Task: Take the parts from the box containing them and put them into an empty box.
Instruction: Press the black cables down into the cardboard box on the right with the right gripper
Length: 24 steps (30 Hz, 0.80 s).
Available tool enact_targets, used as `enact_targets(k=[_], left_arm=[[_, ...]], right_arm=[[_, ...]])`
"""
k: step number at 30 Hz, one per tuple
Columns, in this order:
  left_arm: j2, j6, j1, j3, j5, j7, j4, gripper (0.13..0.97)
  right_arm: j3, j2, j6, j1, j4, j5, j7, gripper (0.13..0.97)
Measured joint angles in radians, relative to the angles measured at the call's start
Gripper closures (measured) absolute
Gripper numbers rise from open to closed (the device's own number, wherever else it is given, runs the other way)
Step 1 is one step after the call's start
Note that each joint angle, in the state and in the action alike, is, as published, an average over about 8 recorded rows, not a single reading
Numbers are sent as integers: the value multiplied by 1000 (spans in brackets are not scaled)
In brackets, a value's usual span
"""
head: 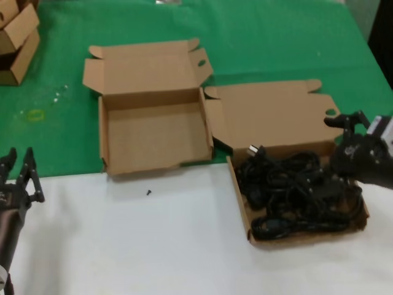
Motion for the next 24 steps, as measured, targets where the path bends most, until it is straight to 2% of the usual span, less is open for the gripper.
enact_targets(k=[5, 13, 18, 24], left_arm=[[0, 0, 0, 0, 0, 0, 0, 850], [0, 0, 0, 0, 0, 0, 0, 925], [0, 0, 0, 0, 0, 0, 0, 944], [0, 0, 0, 0, 0, 0, 0, 950]], right_arm=[[3, 32, -230, 106, -18, -138, 45, 129], [128, 20, -543, 129, -66, -263, -93, 129], [203, -20, -651, 114, -98, -343, -189, 129], [275, -84, -695, 82, -128, -423, -267, 129]])
